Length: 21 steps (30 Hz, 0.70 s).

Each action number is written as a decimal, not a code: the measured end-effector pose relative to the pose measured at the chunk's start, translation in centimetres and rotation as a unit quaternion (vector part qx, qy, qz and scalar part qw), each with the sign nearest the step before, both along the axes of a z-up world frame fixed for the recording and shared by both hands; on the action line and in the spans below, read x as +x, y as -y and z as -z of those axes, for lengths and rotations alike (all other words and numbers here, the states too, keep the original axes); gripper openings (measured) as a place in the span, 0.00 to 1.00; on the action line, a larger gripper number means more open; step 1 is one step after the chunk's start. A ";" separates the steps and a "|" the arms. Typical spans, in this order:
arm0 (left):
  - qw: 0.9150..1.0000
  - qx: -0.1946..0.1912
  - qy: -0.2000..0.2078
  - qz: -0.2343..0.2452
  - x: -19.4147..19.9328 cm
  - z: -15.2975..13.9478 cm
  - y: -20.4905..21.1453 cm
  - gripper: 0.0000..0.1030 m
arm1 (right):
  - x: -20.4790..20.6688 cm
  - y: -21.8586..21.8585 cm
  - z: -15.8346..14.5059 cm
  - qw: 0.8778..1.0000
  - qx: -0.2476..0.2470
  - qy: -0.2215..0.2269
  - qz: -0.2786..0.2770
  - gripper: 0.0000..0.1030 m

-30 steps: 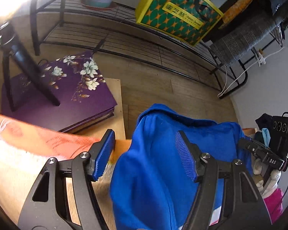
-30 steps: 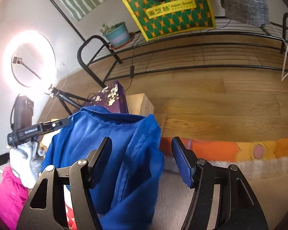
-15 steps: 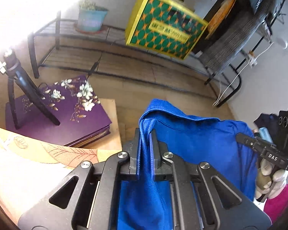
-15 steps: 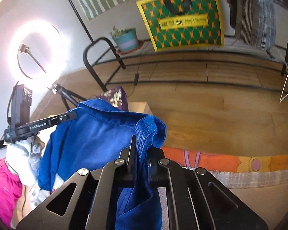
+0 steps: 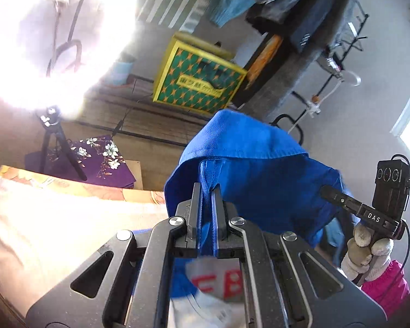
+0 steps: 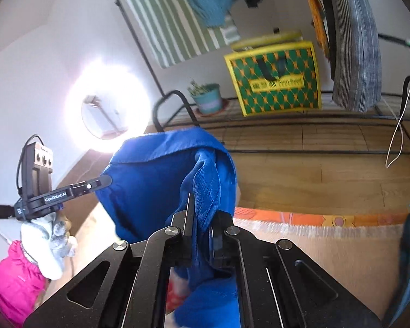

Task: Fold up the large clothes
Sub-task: 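Lift the jacket by the collar with both tools and flip it over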

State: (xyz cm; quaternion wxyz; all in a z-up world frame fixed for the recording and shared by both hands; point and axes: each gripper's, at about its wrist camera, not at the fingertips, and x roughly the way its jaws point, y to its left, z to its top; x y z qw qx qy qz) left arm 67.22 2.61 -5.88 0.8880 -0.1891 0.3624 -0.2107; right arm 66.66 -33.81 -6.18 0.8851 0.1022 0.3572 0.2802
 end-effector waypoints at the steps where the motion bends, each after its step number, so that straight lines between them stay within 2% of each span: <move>1: 1.000 0.002 0.006 -0.001 -1.5 -1.0 -0.1 0.03 | -1.4 -0.1 -1.0 1.000 0.001 0.004 0.000 0.04; 7: 0.999 0.007 0.032 0.006 -10.0 -5.2 -1.0 0.02 | -8.9 -0.7 -4.7 1.000 0.004 0.017 -0.010 0.04; 12: 0.999 -0.003 0.039 0.012 -17.2 -6.4 -1.6 0.02 | -15.2 -0.9 -6.1 1.000 -0.001 0.023 -0.016 0.04; 16: 0.999 -0.006 0.039 0.022 -22.3 -5.7 -1.7 0.02 | -19.6 -0.4 -5.5 0.999 -0.011 0.023 -0.019 0.04; 21: 0.999 -0.008 0.011 0.033 -28.1 -2.1 -1.6 0.02 | -25.1 0.3 -2.7 0.999 -0.027 0.010 -0.026 0.04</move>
